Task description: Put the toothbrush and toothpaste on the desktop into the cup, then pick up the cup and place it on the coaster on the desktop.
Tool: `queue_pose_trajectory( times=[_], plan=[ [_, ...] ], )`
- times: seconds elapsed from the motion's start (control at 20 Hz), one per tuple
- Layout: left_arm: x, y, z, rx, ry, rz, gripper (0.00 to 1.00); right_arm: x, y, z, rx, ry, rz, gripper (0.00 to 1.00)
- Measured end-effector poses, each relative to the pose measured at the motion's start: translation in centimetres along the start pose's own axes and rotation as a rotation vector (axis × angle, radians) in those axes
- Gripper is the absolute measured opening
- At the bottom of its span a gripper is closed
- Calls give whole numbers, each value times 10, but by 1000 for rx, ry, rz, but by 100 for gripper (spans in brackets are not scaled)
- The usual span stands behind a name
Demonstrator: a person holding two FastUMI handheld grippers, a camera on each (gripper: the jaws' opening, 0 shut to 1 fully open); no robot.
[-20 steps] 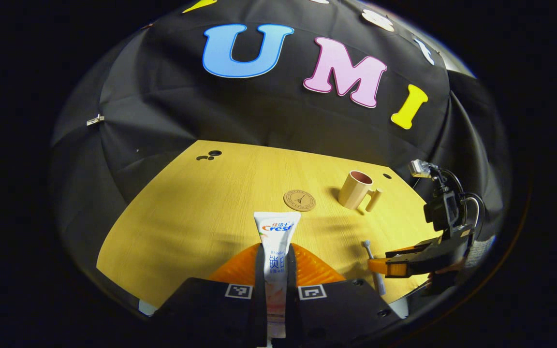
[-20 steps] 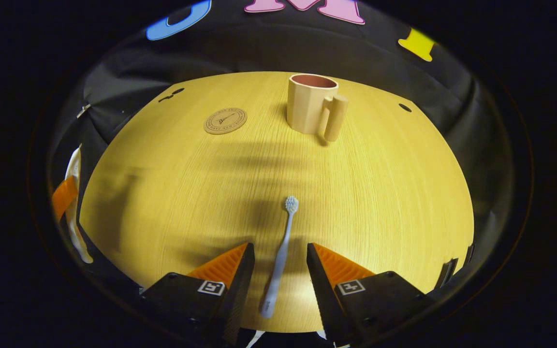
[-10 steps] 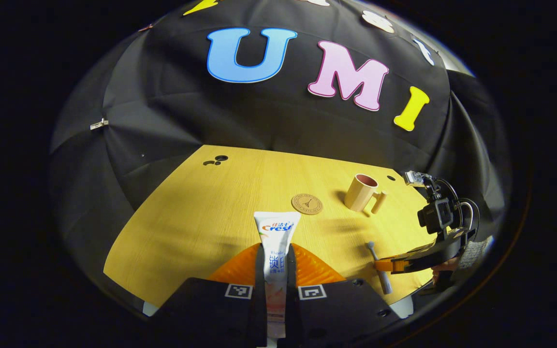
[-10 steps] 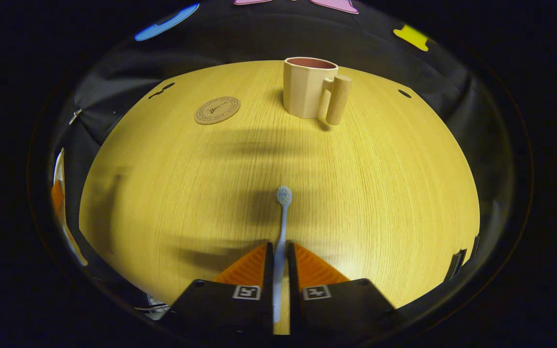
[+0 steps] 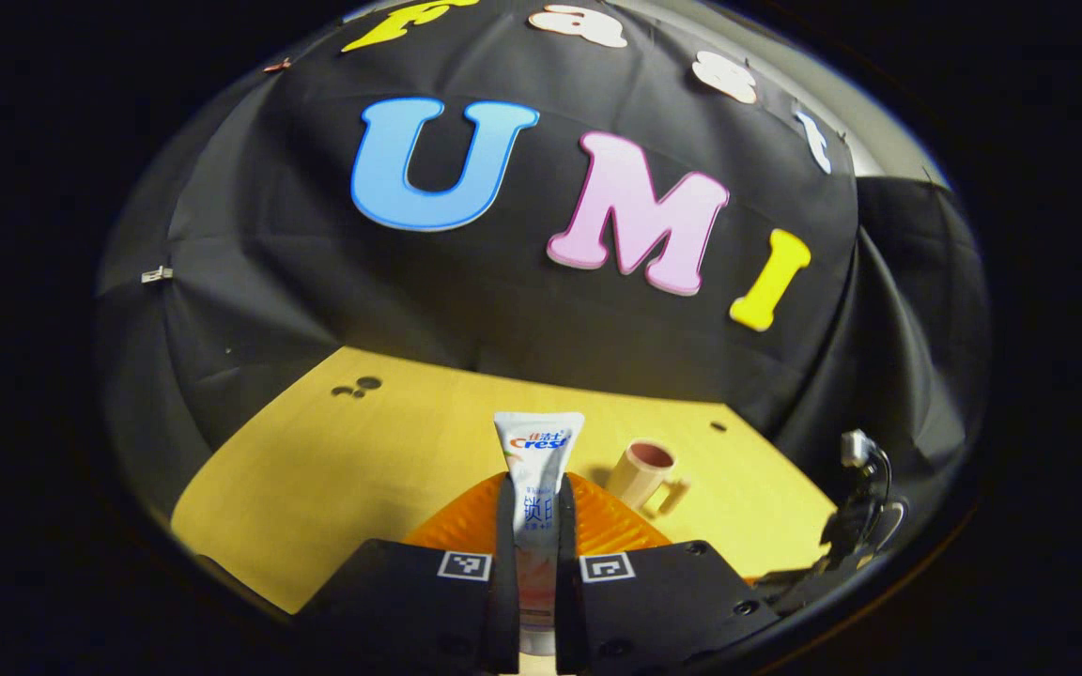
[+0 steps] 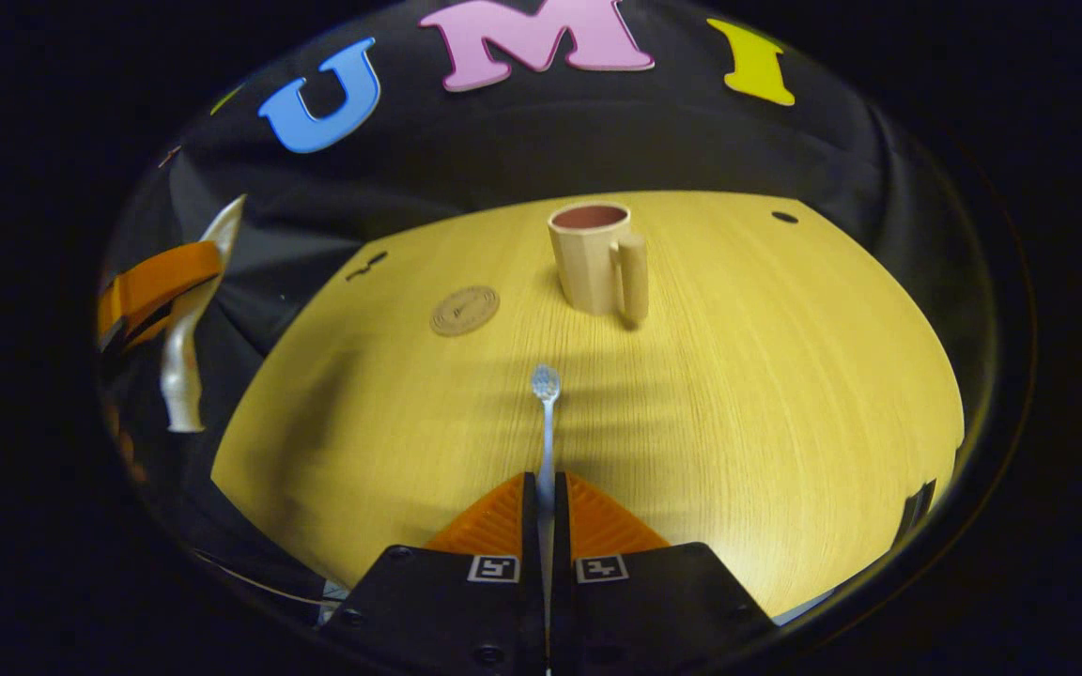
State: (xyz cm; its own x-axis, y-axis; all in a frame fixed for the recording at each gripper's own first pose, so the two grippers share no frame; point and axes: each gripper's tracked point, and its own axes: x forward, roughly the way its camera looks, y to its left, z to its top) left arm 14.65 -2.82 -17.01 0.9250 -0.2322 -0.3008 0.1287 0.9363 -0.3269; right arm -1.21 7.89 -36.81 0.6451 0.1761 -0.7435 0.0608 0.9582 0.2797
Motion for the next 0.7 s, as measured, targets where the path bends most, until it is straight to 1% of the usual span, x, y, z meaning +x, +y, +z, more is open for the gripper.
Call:
queue_pose_trajectory(
  times=[0.1, 0.2, 0.3, 0.4, 0.45, 0.55, 0.7],
  plan=[
    [28, -41, 28, -67, -86, -95, 20, -22, -6, 28, 23, -84, 38, 7],
    [55, -78, 49, -128, -168, -198, 19, -39, -21, 53, 33, -159, 55, 7],
    [90, -106, 59, -141, -235, -246, 19, -51, -37, 75, 19, -222, 63, 7],
    [124, -124, 56, -135, -270, -269, 20, -60, -51, 92, -1, -272, 69, 7],
    [142, -131, 49, -130, -282, -268, 20, -64, -57, 98, 3, -288, 80, 7],
    [175, -138, 32, -112, -300, -253, 20, -66, -69, 105, 10, -308, 97, 7],
    [216, -138, 5, -83, -323, -214, 20, -58, -92, 100, 6, -319, 92, 7]
  ],
)
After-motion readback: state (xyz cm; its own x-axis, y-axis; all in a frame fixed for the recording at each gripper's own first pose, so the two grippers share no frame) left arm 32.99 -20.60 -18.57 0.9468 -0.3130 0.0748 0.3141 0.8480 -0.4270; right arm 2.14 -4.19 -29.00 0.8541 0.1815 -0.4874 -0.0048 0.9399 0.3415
